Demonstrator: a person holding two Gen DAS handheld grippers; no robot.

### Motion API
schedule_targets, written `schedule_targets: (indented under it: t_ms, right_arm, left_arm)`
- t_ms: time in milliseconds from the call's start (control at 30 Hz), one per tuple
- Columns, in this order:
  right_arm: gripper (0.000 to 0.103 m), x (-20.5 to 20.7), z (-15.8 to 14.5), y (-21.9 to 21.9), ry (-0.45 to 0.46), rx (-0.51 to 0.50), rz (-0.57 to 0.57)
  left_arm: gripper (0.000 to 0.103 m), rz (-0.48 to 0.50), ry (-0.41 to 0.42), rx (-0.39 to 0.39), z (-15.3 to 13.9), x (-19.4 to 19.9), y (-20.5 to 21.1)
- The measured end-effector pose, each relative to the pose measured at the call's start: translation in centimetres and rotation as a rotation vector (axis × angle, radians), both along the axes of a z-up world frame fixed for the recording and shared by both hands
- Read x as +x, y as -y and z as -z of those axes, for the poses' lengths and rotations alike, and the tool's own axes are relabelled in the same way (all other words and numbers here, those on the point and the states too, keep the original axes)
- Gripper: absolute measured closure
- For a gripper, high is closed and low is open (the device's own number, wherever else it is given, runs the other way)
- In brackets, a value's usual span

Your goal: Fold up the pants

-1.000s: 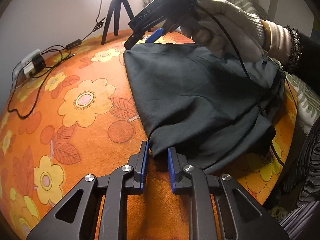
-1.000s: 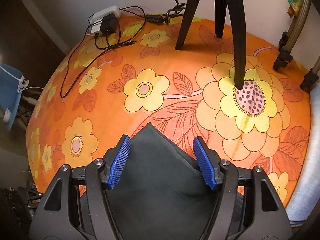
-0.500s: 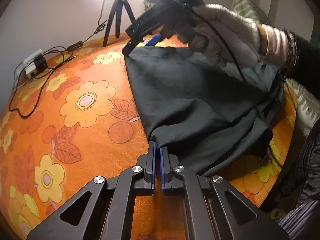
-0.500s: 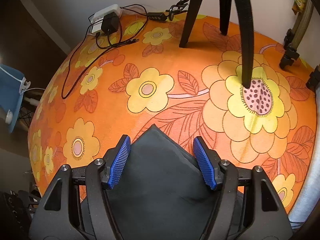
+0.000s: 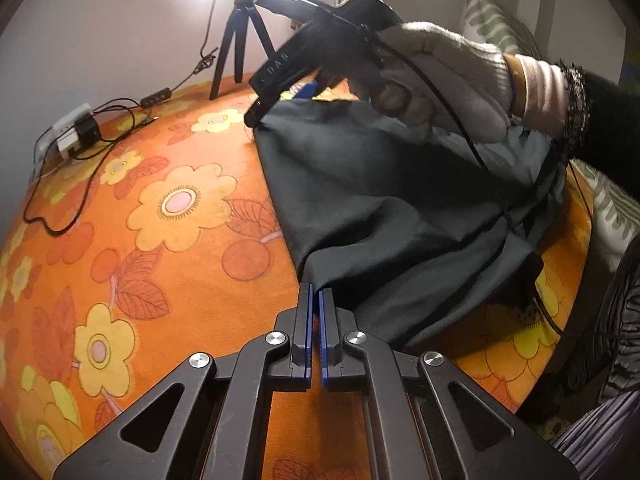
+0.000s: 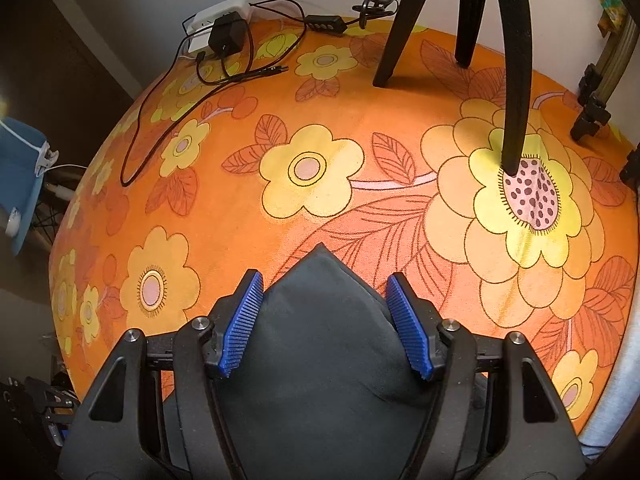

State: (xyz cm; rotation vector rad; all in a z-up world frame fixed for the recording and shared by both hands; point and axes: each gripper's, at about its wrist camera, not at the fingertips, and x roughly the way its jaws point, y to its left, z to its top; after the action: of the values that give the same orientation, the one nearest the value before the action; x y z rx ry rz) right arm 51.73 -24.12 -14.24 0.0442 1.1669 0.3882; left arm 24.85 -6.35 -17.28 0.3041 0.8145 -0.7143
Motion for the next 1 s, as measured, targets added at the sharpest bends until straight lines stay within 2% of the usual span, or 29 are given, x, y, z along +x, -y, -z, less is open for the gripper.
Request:
schedule_targets:
  t_ms: [167,267,400,433,467,600,700,800,1000]
  right_arm:
    - [0.035,0.0,0.0,0.0,-0.006,0.004,0.003]
    - [0.035,0.1,0.0,0.0,-0.010,0.007,0.004]
    - [0.035,0.0,0.1,-0.2,-0.004,0.003,0.001]
    - [0.036,0.0,0.1,-0.3,-0.001,0.001,0.002]
    - [0.038,0.0,0.1,-0.3,0.002,-0.001,0.004]
    - [0.066,-0.1,0.1,-0.2,0.021,-0.035,0.027]
    - [0.080,0.0,0.2,0.4,0.029,-0.039,0.053]
    - [0.088,0.1,0.2,0.6,0.033,-0.036,0.082]
    - [0.088,0.0,0.0,0.0,0.043,-0.064,0.076]
  left_arm:
    - [0.094,0.007,0.028,0.052,0.5,-0.2,0.7]
    - [0.092,-0.001,0.042,0.050,0.5,0.1,1.0]
    - [0.093,0.001,0.060,0.033,0.6,0.5,1.3]
    - [0.100,0.003,0.064,0.029,0.6,0.6,1.3]
    - [0.101,0.000,0.066,0.022,0.5,0.6,1.3]
    - [0.102,-0.022,0.095,-0.058,-1.1,-0.3,0.0]
    - [0.102,-0.007,0.101,-0.058,-1.7,-1.7,-0.5]
    - [0.103,-0.009,0.075,-0.036,-1.0,-2.3,-0.7]
    - [0.103,-0.049,0.032,-0.030,-0.2,-2.8,-1.9]
